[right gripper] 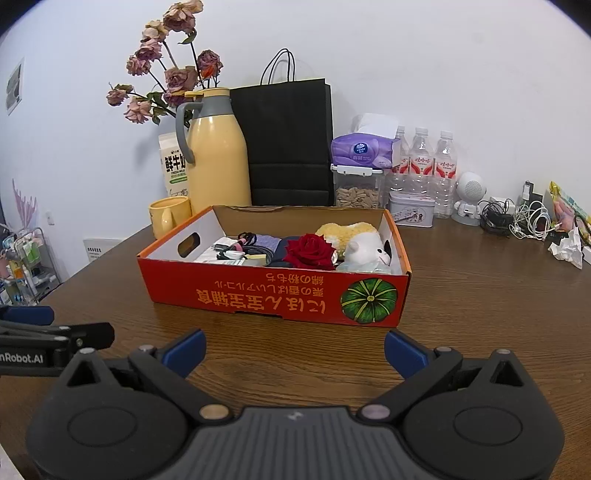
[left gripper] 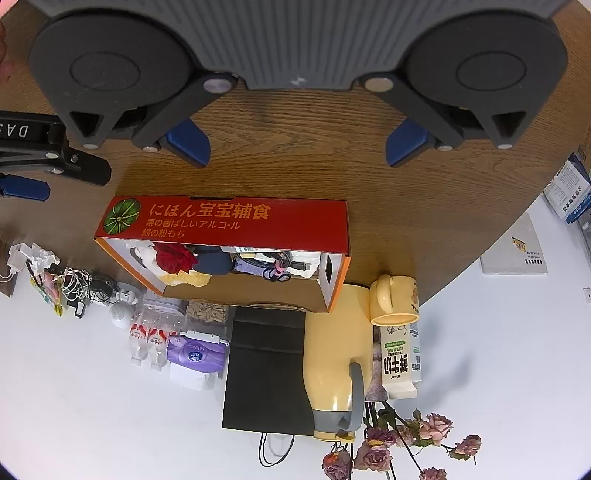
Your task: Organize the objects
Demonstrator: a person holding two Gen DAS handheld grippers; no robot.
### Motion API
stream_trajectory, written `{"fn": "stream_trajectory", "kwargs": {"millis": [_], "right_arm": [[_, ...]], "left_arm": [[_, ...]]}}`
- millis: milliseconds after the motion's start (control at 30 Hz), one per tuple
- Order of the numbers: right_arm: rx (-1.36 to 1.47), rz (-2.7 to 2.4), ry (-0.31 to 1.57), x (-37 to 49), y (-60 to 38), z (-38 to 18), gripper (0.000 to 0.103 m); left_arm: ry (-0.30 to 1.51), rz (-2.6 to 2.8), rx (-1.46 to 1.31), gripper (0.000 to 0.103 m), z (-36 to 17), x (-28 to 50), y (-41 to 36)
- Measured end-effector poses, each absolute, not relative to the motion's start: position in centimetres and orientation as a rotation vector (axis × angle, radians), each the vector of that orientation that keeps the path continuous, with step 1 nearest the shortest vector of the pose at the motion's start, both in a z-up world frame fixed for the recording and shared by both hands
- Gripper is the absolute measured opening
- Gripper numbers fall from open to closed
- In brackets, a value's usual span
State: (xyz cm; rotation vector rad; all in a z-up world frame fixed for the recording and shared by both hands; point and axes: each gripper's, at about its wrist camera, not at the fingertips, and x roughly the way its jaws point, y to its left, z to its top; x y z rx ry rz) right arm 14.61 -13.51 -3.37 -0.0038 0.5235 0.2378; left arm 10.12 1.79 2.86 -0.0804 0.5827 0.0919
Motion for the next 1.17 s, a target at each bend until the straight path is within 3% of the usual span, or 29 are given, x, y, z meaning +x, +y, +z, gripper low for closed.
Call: {"fn": "stream_trajectory", "kwargs": {"millis": [1167], "right_arm": [[-0.005, 0.239, 0.524, 14.66, -13.49, -3.38, 0.103]], "left_arm": [[0.588, 0.095, -0.078, 0.103, 2.64, 10.25, 1.77]]}}
